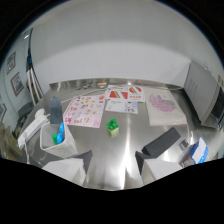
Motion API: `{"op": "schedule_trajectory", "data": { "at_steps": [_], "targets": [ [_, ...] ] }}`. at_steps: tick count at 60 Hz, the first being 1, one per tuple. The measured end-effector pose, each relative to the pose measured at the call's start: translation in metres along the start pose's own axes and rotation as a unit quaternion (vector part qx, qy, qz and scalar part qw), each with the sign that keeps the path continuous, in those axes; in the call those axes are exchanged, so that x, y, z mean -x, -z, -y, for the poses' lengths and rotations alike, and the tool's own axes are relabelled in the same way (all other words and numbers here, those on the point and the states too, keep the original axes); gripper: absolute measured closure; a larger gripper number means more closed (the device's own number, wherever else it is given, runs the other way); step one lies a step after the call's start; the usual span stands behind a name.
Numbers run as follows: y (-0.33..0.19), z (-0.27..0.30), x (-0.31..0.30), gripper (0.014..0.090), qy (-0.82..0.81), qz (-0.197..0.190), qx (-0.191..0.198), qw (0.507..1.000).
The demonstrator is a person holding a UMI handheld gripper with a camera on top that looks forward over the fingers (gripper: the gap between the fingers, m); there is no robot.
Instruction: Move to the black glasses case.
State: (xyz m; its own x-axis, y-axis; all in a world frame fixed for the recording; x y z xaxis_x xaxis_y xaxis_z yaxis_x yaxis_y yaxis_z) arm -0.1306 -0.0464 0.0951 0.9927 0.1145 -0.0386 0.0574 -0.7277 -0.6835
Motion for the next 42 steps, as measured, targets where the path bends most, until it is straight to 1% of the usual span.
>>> {"op": "schedule_trajectory", "data": {
  "at_steps": [8, 15, 16, 17, 21, 23, 30, 42],
  "targets": [
    [0.004, -0.025, -0.05, 0.0207, 0.001, -0.022, 0.012, 1.0],
    [0.003, -0.033, -0.07, 0.0208, -0.007, -0.045, 0.022, 0.999],
    [0.0, -0.031, -0.066, 0.0207, -0.008, -0.053, 0.022, 0.998],
    [0.004, -0.045, -0.102, 0.0209, -0.011, -0.051, 0.023, 0.998],
    [0.001, -0.046, -0.113, 0.0202, -0.019, -0.06, 0.024, 0.998],
    [-0.002, -0.046, -0.128, 0.0203, -0.022, -0.062, 0.024, 0.998],
    [-0.016, -0.041, -0.148, 0.0201, -0.03, -0.072, 0.019, 0.997],
    [-0.05, -0.023, -0.163, 0.0204, -0.028, -0.071, 0.014, 0.997]
  ]
}}
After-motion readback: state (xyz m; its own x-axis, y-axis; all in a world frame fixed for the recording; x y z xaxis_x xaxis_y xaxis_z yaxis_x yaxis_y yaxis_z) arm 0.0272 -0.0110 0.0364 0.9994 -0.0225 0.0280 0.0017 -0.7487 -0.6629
